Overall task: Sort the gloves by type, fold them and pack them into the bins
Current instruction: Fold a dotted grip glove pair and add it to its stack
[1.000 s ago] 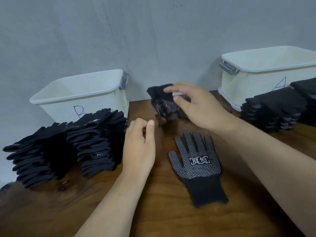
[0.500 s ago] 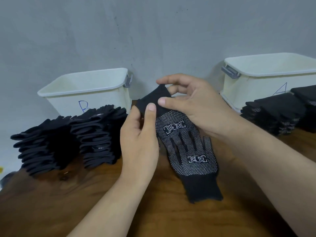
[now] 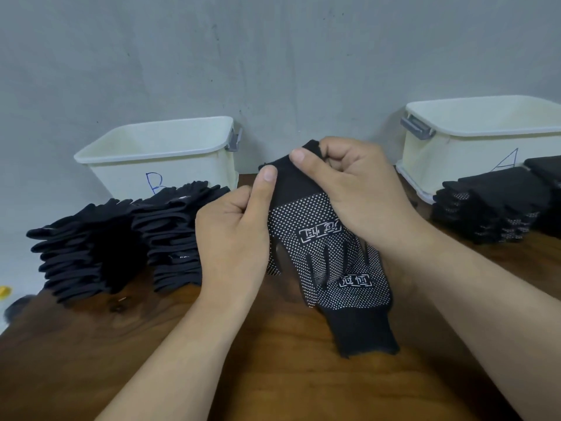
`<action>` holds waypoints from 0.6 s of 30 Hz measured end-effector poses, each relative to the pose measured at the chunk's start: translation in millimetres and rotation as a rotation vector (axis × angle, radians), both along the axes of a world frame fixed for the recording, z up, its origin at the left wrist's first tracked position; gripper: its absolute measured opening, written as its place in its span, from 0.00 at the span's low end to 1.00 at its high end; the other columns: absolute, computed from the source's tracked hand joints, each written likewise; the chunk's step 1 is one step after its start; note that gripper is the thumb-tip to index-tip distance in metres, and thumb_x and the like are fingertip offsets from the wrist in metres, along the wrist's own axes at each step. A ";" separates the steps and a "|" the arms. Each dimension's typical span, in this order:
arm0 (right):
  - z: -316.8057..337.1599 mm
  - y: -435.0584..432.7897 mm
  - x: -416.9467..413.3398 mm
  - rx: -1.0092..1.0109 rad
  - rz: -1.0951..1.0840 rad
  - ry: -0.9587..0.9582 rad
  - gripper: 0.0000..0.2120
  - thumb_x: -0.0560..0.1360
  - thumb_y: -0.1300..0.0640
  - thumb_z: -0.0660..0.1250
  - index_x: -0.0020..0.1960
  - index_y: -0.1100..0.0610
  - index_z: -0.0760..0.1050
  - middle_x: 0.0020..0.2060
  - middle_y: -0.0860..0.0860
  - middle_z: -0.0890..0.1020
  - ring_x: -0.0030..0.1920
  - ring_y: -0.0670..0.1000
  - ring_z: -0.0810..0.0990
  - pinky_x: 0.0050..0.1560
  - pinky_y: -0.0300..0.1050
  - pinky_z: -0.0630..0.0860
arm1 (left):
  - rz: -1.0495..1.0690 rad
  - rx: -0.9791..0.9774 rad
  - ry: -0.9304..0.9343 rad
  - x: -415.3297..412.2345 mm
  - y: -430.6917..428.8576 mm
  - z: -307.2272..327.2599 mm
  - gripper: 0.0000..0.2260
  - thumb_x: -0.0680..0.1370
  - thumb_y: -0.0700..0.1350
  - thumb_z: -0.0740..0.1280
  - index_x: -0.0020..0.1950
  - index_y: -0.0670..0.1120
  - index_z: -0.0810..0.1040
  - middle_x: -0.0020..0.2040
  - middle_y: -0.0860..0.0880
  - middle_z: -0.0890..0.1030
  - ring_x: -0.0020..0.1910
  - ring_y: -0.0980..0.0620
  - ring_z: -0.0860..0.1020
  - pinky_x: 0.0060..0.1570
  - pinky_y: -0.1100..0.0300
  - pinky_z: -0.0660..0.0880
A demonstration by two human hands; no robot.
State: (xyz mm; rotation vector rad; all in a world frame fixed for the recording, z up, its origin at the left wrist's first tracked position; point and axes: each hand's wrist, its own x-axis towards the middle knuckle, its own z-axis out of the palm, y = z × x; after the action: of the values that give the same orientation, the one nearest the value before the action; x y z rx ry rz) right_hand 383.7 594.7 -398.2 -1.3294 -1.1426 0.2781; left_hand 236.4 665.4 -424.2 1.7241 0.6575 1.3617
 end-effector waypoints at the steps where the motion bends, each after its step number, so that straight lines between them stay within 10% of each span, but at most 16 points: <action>1: 0.2 -0.2 1.6 0.006 0.005 0.007 0.17 0.82 0.47 0.73 0.44 0.60 0.82 0.39 0.68 0.83 0.36 0.67 0.82 0.37 0.62 0.78 | -0.002 -0.003 -0.012 -0.1 -0.4 0.2 0.31 0.82 0.59 0.68 0.30 0.43 0.59 0.27 0.51 0.60 0.29 0.55 0.59 0.29 0.61 0.57; 8: 11.7 -4.8 13.7 0.041 0.041 -0.050 0.19 0.84 0.51 0.71 0.46 0.67 0.81 0.40 0.67 0.82 0.39 0.52 0.79 0.40 0.46 0.75 | -0.028 0.007 -0.051 7.0 -0.8 -10.1 0.23 0.88 0.55 0.60 0.39 0.41 0.74 0.34 0.47 0.73 0.36 0.59 0.69 0.37 0.60 0.68; 13: 14.1 -3.6 31.0 0.105 -0.047 0.032 0.16 0.85 0.52 0.69 0.46 0.64 0.83 0.40 0.60 0.86 0.40 0.55 0.85 0.40 0.49 0.78 | 0.010 -0.086 0.114 17.0 7.0 -30.8 0.12 0.88 0.54 0.57 0.65 0.54 0.78 0.55 0.61 0.81 0.55 0.66 0.78 0.55 0.71 0.71; 18: -2.6 5.2 58.1 0.137 -0.077 0.178 0.17 0.85 0.53 0.69 0.48 0.67 0.82 0.42 0.56 0.84 0.44 0.49 0.82 0.47 0.44 0.77 | -0.005 -0.027 0.295 25.1 16.5 -56.1 0.10 0.87 0.49 0.61 0.53 0.53 0.82 0.50 0.59 0.84 0.54 0.64 0.80 0.52 0.72 0.72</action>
State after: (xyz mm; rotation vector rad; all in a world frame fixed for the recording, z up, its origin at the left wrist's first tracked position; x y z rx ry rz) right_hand 441.8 600.0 -400.9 -1.2001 -0.9424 0.2529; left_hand 261.5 681.9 -480.2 1.9219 0.8289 1.0987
